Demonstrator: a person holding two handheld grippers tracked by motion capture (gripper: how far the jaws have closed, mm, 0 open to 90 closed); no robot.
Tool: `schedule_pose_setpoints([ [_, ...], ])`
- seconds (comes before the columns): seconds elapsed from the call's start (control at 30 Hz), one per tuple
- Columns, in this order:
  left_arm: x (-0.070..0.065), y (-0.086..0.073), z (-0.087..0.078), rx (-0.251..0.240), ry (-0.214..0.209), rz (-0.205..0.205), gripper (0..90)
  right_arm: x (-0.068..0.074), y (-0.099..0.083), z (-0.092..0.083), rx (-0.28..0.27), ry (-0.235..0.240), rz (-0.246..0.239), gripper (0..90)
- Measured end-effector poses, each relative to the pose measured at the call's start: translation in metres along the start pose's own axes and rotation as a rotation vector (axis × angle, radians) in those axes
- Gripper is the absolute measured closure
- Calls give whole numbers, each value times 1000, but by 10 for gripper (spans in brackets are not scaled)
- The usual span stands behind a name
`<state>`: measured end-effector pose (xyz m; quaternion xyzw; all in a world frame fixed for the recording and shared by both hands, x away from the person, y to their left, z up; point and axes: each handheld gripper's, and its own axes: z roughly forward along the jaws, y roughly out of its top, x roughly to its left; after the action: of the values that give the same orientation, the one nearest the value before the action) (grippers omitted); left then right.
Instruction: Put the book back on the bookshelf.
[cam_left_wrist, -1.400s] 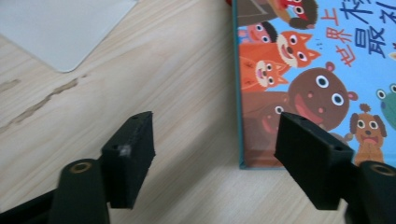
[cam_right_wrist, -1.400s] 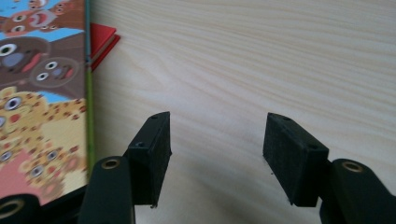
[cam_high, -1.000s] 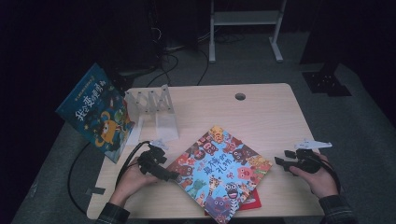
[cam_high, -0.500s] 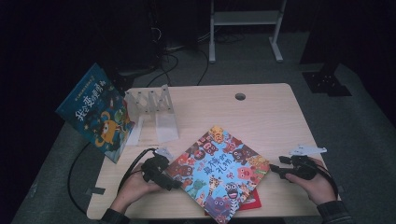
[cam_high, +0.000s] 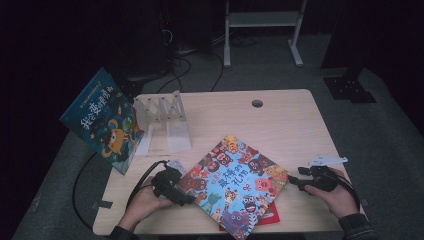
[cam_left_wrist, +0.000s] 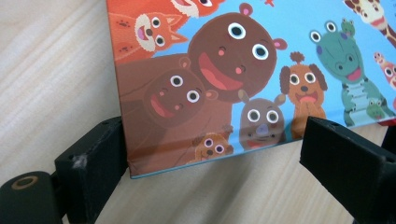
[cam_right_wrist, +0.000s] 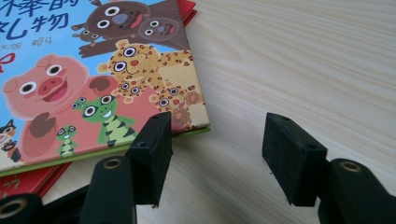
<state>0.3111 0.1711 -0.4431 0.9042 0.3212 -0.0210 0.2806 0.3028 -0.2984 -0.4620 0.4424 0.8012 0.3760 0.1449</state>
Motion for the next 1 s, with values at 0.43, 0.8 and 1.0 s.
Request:
schedule_pose_setpoints([
  [0.43, -9, -5, -2, 15, -28, 18, 79, -10, 9, 11, -7, -11, 15, 411],
  [0.8, -18, -9, -1, 21, -63, 28, 80, -17, 16, 21, -10, -27, 24, 417],
  [1.0, -22, -8, 1, 31, -89, 39, 79, -20, 22, 27, -9, -41, 22, 418],
])
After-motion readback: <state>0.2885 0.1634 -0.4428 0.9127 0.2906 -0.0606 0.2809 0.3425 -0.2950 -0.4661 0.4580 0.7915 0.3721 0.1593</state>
